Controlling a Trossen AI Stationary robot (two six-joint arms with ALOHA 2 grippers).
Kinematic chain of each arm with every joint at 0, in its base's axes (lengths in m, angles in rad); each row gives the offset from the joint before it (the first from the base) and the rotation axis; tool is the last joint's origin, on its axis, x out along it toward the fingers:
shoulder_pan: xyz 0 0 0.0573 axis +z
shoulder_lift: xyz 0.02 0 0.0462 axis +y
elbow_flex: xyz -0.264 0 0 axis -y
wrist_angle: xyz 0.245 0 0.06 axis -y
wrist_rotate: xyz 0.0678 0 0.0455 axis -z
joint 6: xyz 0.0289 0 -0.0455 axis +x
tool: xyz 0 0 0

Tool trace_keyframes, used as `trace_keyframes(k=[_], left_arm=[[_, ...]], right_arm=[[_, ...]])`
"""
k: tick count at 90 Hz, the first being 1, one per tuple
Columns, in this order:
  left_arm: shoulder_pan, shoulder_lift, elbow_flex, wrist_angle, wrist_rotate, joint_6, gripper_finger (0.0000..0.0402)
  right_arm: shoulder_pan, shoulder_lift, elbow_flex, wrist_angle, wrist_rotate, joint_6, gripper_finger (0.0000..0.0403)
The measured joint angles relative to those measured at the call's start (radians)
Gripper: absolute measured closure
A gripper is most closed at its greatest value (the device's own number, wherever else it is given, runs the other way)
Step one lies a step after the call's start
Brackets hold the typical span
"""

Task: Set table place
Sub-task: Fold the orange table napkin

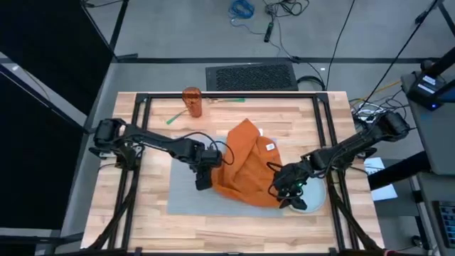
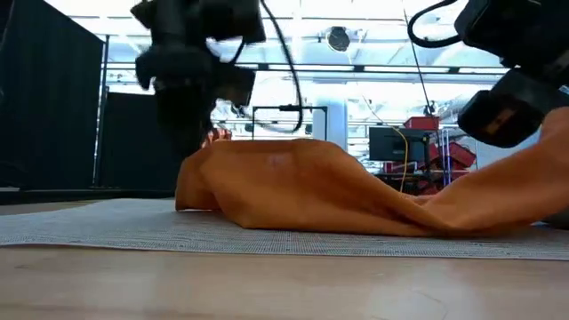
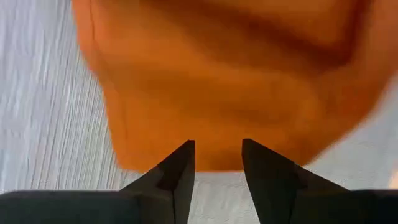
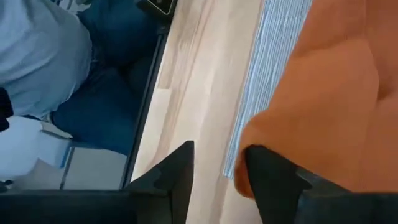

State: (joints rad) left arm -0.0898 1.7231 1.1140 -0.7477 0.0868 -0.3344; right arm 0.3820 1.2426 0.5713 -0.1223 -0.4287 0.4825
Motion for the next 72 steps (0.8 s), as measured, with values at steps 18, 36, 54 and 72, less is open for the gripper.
trace_keyframes(k=[18,36,54,72], left_arm=[[-0.002,0.001,-0.007,0.043,0.013,0.000,0.0283],[-0.004,0.001,-0.002,0.044,0.022,-0.010,0.0283],[-0.017,0.001,-0.002,0.064,0.023,-0.025,0.0283],[-0.022,0.001,-0.001,0.071,0.023,-0.025,0.0283]], right_arm=[[-0.009,-0.109,0.004,0.026,-0.016,0.005,0.0229],[-0.047,-0.276,0.006,0.044,-0.015,0.056,0.0190],[-0.048,-0.306,0.006,-0.032,-0.012,0.167,0.0177],[-0.031,-0.249,0.006,-0.182,-0.016,0.206,0.0176]])
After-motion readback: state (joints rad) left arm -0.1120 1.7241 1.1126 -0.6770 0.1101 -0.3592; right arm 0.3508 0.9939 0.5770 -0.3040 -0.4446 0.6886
